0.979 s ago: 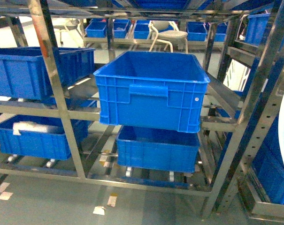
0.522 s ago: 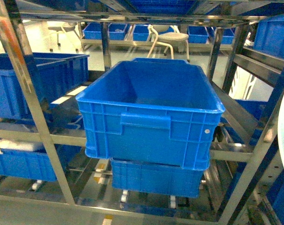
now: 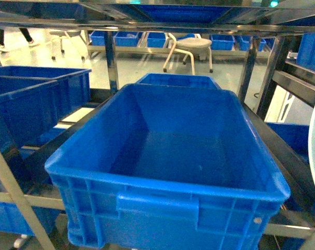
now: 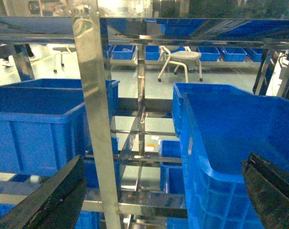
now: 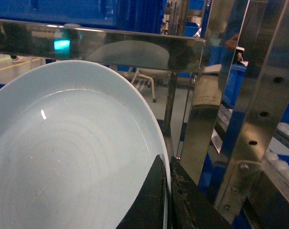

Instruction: Place blue tray on left shelf second layer neatly

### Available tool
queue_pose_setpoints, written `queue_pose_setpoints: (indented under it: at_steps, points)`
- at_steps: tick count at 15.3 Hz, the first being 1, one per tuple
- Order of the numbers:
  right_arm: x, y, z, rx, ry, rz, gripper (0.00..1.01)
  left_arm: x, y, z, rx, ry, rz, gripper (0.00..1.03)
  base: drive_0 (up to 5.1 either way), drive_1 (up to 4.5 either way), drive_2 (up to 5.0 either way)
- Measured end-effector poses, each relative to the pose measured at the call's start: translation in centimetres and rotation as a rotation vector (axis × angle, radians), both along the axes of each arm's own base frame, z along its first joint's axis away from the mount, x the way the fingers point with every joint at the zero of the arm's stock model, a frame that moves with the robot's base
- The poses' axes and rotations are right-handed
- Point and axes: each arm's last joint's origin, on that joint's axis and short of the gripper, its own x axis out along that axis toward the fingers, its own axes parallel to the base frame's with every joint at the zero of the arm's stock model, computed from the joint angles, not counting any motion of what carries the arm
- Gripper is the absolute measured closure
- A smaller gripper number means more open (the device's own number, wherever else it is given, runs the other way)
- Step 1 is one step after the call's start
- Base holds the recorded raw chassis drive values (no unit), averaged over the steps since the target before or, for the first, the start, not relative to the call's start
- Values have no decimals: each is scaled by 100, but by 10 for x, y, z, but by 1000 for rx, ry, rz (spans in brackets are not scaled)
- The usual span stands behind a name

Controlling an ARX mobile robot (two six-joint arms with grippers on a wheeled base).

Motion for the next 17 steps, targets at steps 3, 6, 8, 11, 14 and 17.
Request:
queue_pose_setpoints:
  at_steps: [3, 6, 8, 11, 14, 17]
  points:
    - [0, 0, 0, 0, -1, 0, 99, 0, 0, 0, 0, -4, -1, 5, 0, 0, 0]
    - [0, 0, 0, 0, -1, -1, 99, 0, 0, 0, 0, 2, -2, 5, -473, 383, 43]
    - [0, 0, 0, 0, -1, -1, 99, 0, 0, 0, 0, 3, -1, 5, -453, 405, 58]
    - [0, 0, 0, 0, -2, -1, 99, 0, 0, 0, 0, 3, -1, 5, -457, 400, 52]
    - [0, 0, 0, -1, 1, 5, 99, 0, 0, -1, 0, 9, 6, 5, -153, 132, 16]
    - [0, 0, 0, -1, 2, 3, 99, 0, 0, 0, 0, -1, -1, 5, 0, 0, 0]
